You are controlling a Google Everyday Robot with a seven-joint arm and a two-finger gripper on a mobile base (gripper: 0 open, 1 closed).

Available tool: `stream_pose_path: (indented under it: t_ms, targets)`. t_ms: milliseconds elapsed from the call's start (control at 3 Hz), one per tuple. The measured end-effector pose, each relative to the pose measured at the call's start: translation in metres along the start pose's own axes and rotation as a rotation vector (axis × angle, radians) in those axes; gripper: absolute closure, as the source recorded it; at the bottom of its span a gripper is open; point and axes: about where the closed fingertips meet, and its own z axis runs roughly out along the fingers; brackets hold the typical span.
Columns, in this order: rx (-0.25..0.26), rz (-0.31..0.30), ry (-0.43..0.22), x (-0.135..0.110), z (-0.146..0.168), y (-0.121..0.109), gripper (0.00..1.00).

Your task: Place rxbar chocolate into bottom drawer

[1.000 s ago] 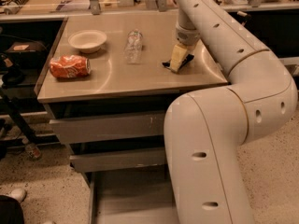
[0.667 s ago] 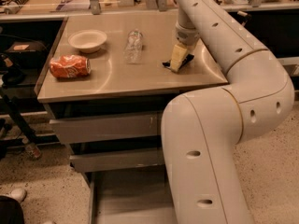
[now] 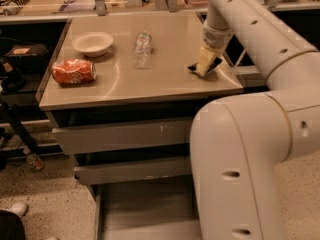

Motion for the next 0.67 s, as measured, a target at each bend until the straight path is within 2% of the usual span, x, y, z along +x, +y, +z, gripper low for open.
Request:
stream_pose_path:
  t_ms: [333,667]
  targets:
    - [-0.033,0.071,-0.021,0.044,-0.009,0.002,1.0]
    - [-0.122,0.092,-0.114,0.083,-0.007,0.018,1.0]
